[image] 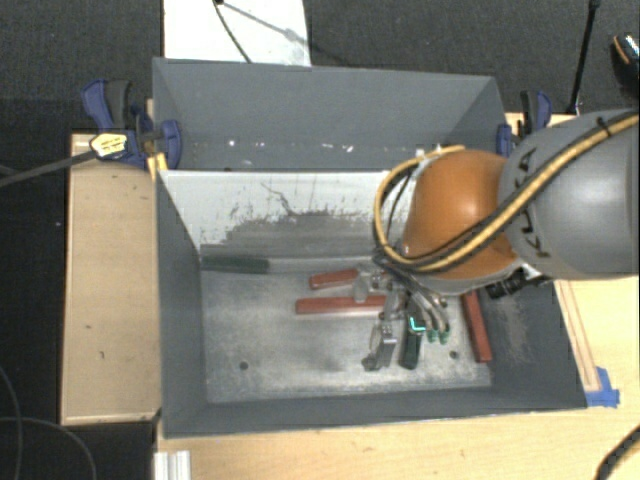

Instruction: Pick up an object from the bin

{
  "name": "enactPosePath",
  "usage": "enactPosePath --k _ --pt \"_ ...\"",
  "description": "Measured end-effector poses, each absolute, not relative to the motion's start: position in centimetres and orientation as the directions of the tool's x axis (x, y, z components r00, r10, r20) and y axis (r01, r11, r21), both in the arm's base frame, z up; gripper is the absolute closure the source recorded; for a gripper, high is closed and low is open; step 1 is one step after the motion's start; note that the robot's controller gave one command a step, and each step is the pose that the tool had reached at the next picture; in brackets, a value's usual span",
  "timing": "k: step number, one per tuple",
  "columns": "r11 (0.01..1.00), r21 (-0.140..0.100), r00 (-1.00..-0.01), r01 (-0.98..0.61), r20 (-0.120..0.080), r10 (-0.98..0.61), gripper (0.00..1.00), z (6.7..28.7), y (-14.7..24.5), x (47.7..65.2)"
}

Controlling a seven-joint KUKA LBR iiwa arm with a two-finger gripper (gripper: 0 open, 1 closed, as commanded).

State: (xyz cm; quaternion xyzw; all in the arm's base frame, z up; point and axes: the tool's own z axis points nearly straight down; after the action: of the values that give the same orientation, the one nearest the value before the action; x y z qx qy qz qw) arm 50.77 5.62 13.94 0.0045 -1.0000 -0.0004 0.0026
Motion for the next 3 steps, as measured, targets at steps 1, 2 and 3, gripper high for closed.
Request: enactPosePath --k 1,2,3 --pt "1.0 0.001 -1.0 -0.005 -0.002 -0.005 1.0 14.3 5.6 51.0" --pt "1.0 0.001 -1.0 -0.003 -0.002 -0.003 0.0 14.3 5.6 51.0" --pt "0.998 0.0 -0.998 -0.055 -0.006 -0.055 0.0 6.9 6.0 59.3"
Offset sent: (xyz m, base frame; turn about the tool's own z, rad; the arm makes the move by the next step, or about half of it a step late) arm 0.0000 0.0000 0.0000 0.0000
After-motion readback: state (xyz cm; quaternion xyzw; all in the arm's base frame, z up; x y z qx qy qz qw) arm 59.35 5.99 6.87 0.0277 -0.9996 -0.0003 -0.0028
